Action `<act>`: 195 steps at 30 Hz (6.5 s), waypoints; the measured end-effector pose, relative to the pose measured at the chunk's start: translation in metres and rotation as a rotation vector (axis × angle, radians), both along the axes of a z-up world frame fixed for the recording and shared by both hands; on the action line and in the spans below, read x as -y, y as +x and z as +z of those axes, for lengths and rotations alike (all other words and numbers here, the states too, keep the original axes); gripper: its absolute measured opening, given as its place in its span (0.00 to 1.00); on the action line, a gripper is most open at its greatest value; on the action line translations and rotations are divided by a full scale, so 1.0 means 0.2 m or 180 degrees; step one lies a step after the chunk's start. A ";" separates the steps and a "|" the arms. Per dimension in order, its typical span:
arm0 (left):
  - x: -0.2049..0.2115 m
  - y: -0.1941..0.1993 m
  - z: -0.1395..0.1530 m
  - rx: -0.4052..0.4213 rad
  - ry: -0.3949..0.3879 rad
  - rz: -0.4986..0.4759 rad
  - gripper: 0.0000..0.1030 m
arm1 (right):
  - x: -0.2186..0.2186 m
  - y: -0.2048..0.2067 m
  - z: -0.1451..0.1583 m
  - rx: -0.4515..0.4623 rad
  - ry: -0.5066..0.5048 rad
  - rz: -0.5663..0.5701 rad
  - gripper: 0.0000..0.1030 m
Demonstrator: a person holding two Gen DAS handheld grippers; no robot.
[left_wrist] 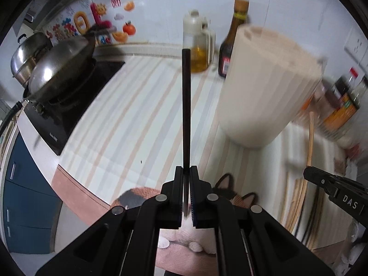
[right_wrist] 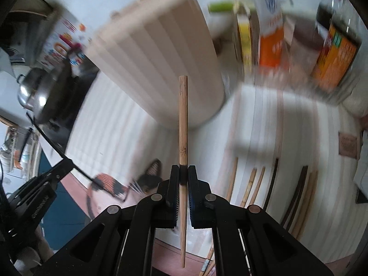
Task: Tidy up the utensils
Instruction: 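Lift both held chopsticks and carry them over the cream utensil holder, then drop both chopsticks into the holder by opening both grippers, then move both open grippers back down to the remaining chopsticks, then grasp a light wooden chopstick with the left gripper while the right grasps a dark one, then lift both held chopsticks upright and carry them toward the utensil holder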
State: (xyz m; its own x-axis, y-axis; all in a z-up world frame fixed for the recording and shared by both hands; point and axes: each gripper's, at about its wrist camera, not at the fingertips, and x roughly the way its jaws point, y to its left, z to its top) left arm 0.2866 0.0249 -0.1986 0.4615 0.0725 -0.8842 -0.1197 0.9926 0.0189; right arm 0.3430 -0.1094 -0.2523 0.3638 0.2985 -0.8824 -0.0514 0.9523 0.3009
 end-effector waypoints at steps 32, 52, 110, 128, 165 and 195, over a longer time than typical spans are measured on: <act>0.21 0.72 0.87 0.1062 -0.0437 -0.0484 0.02 | 0.15 0.73 1.16 0.2032 0.0157 -0.0669 0.07; 0.23 0.85 0.60 0.0604 -0.0436 -0.0492 0.49 | 0.12 0.76 0.78 0.1602 0.0080 -0.0213 0.66; 0.70 0.02 -0.69 -0.0902 -0.0026 -0.1084 0.04 | 0.74 -0.27 -0.35 -0.0886 -0.0108 -0.1012 0.39; 0.37 -0.01 -0.70 -0.0961 -0.0110 -0.0726 0.04 | 0.45 -0.14 -0.50 -0.1035 -0.0731 -0.0409 0.05; 0.38 -0.04 -0.43 -0.0652 -0.0246 -0.0801 0.04 | 0.52 -0.25 -0.33 -0.0738 -0.0392 -0.0627 0.05; 0.22 0.00 0.35 0.0667 -0.0279 -0.0537 0.03 | 0.37 -0.06 0.52 0.0805 -0.0306 -0.0295 0.00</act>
State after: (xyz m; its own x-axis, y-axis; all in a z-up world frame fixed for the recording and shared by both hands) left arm 0.2859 -0.0191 -0.1281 0.6340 -0.0934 -0.7676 0.0552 0.9956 -0.0755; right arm 0.3304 -0.1828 -0.1477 0.5978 0.1729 -0.7828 -0.0248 0.9800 0.1976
